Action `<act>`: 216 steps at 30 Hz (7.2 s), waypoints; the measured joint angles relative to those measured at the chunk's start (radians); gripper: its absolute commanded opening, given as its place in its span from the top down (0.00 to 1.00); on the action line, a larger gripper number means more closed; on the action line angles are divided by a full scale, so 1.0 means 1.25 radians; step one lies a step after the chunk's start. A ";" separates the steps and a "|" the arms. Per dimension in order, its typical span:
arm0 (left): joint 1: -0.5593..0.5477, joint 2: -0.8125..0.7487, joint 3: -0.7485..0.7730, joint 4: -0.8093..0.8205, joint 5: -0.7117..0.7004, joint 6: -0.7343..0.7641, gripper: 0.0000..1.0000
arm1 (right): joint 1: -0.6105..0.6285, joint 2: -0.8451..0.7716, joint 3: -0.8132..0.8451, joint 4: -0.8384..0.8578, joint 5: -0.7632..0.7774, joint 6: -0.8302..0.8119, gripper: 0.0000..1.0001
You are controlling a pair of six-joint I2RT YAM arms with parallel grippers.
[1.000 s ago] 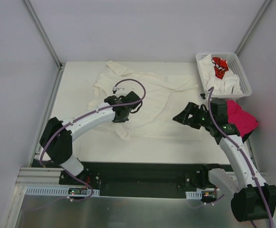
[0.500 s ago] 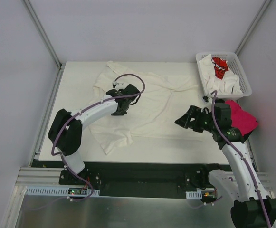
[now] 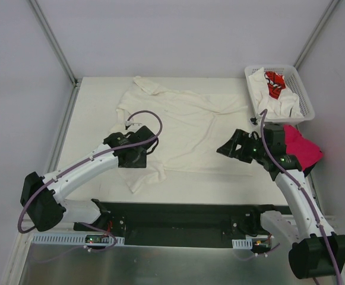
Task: Fold and stack the t-shirts
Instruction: Grap the side of the flattened tshirt closest away from the robot with both arms
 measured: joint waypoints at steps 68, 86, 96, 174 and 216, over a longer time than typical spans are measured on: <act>-0.179 0.147 -0.242 0.151 0.030 -0.189 0.71 | 0.000 0.000 -0.007 0.062 -0.030 0.023 0.19; -0.179 0.150 -0.242 0.161 -0.008 -0.206 0.85 | 0.000 0.000 -0.007 0.048 -0.014 0.016 0.22; -0.179 0.154 -0.247 0.167 -0.009 -0.231 1.00 | 0.000 0.002 -0.007 0.041 -0.007 0.013 0.23; -0.161 0.056 -0.054 0.092 -0.175 -0.101 0.93 | -0.199 -0.013 -0.210 -0.041 0.320 0.003 0.19; -0.129 0.029 -0.054 0.086 -0.175 -0.069 0.93 | -0.200 0.143 -0.208 0.093 0.349 0.013 0.64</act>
